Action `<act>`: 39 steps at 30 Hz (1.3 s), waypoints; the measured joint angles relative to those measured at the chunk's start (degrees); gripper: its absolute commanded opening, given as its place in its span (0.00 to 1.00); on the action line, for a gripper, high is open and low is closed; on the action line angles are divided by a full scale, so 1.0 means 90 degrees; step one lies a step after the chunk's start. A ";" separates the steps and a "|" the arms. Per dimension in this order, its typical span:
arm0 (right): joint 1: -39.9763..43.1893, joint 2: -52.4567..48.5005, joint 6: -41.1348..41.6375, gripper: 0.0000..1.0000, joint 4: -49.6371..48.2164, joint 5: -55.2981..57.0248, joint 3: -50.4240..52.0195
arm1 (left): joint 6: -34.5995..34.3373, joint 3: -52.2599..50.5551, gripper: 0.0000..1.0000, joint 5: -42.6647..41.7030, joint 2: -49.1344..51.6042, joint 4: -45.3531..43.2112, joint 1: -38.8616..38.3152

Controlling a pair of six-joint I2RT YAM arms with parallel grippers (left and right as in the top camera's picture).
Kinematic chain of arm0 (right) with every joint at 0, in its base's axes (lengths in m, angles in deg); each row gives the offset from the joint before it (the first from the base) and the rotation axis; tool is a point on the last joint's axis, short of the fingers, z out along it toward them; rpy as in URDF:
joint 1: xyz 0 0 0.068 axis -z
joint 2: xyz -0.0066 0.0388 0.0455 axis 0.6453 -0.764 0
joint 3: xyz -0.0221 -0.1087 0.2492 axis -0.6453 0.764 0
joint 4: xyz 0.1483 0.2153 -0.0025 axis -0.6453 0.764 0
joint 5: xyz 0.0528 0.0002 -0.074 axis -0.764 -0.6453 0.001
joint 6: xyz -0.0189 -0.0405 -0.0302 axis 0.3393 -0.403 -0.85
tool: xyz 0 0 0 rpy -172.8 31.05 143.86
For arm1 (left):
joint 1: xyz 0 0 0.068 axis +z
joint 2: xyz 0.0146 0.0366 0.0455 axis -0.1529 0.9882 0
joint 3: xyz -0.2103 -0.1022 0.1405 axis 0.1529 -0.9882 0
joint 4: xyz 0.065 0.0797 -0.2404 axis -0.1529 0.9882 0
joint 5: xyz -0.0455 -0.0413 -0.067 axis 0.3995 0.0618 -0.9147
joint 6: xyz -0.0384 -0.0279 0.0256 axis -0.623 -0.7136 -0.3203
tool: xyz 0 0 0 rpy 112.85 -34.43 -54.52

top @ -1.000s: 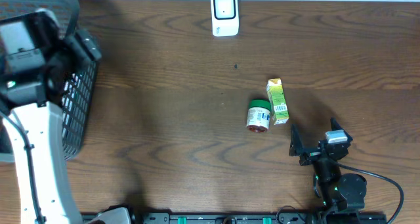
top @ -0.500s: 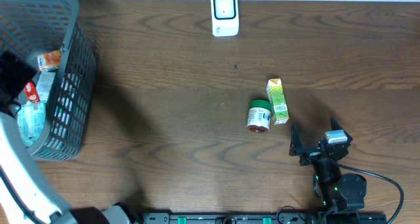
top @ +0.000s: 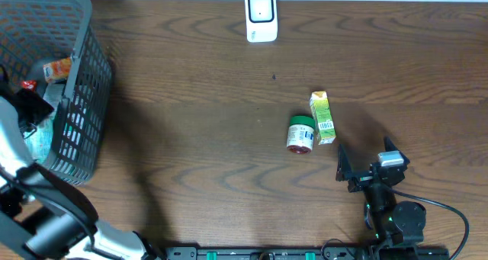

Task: Scan the item barcode
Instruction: 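Grasp the pale green snack pack in the basket with the left gripper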

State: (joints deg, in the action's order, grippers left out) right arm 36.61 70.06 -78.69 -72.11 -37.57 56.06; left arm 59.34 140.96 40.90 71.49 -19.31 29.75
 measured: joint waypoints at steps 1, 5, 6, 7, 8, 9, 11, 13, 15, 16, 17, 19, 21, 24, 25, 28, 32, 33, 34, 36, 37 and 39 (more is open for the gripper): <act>0.0000 0.0000 0.0000 0.99 0.0000 0.0000 -0.0002 | 0.0029 0.0000 0.68 0.0114 0.0146 -0.0005 -0.0002; 0.0000 0.0000 0.0000 0.99 0.0000 0.0000 0.0000 | 0.0119 -0.0005 0.68 0.0420 0.0619 -0.0039 0.0000; 0.0000 0.0000 0.0000 0.99 0.0000 0.0000 -0.0002 | 0.0151 -0.0010 0.68 0.0471 0.0729 -0.0058 0.0000; 0.0000 0.0000 0.0000 0.99 0.0000 0.0000 -0.0002 | 0.0189 -0.0010 0.68 0.0510 0.0848 -0.0073 0.0000; 0.0000 0.0000 0.0000 0.99 0.0000 0.0000 0.0000 | 0.0211 -0.0010 0.68 0.0537 0.0952 -0.0092 0.0000; 0.0000 0.0000 0.0000 0.99 0.0000 0.0000 0.0000 | 0.0233 -0.0012 0.68 0.0554 0.1054 -0.0112 0.0000; 0.0000 0.0000 0.0000 0.99 0.0000 0.0000 0.0000 | 0.0262 -0.0012 0.68 0.0593 0.1263 -0.0138 0.0000; 0.0000 0.0000 0.0000 0.99 0.0000 0.0000 -0.0002 | 0.0340 -0.0012 0.68 0.0680 0.1396 -0.0177 -0.0002; 0.0000 0.0000 0.0000 0.99 0.0000 0.0000 -0.0002 | 0.0389 -0.0012 0.69 0.0724 0.1426 -0.0192 -0.0002; 0.0000 0.0000 0.0000 0.99 0.0000 0.0000 0.0000 | 0.0418 -0.0012 0.69 0.0726 0.1426 -0.0197 -0.0002; 0.0000 0.0000 0.0000 0.99 0.0000 0.0000 0.0000 | 0.0449 -0.0012 0.69 0.0729 0.1428 -0.0206 0.0000; 0.0000 0.0000 0.0000 0.99 0.0000 0.0000 0.0000 | 0.0495 -0.0012 0.66 0.0746 0.1430 -0.0233 0.0000; 0.0000 0.0000 0.0000 0.99 0.0000 0.0000 0.0000 | 0.0529 -0.0012 0.51 0.0777 0.1438 -0.0272 0.0000; 0.0000 0.0000 0.0000 0.99 0.0000 0.0000 0.0000 | 0.0566 -0.0012 0.31 0.0860 0.1443 -0.0313 0.0015; 0.0000 0.0000 -0.0002 0.99 0.0000 0.0000 0.0000 | 0.0590 -0.0010 0.30 0.0869 0.1443 -0.0325 0.0022; 0.0000 0.0000 0.0000 0.99 0.0000 0.0000 -0.0002 | 0.0595 0.0029 0.23 0.0913 0.1440 -0.0325 0.0019; 0.0000 0.0000 0.0000 0.99 0.0000 0.0000 -0.0002 | 0.0614 0.0049 0.21 0.0933 0.1355 -0.0328 0.0022; 0.0000 0.0000 0.0000 0.99 0.0000 0.0000 0.0000 | 0.0612 0.0046 0.21 0.0925 0.1316 -0.0328 0.0024; 0.0000 0.0000 0.0000 0.99 0.0000 0.0000 0.0000 | 0.0612 0.0046 0.21 0.0884 0.1246 -0.0335 0.0029; 0.0000 0.0000 0.0000 0.99 0.0000 0.0000 -0.0002 | 0.0585 0.0046 0.21 0.0818 0.1001 -0.0367 0.0029; 0.0000 0.0000 0.0000 0.99 0.0002 0.0000 -0.0002 | 0.0539 0.0046 0.21 0.0794 0.0784 -0.0415 0.0027; 0.0000 0.0000 0.0000 0.99 0.0000 -0.0002 0.0000 | 0.0435 0.0046 0.21 0.0765 0.0233 -0.0571 0.0027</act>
State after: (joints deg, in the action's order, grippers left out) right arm 36.61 70.06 -78.69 -72.11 -37.59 56.06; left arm 63.25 141.38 47.78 73.59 -24.45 29.99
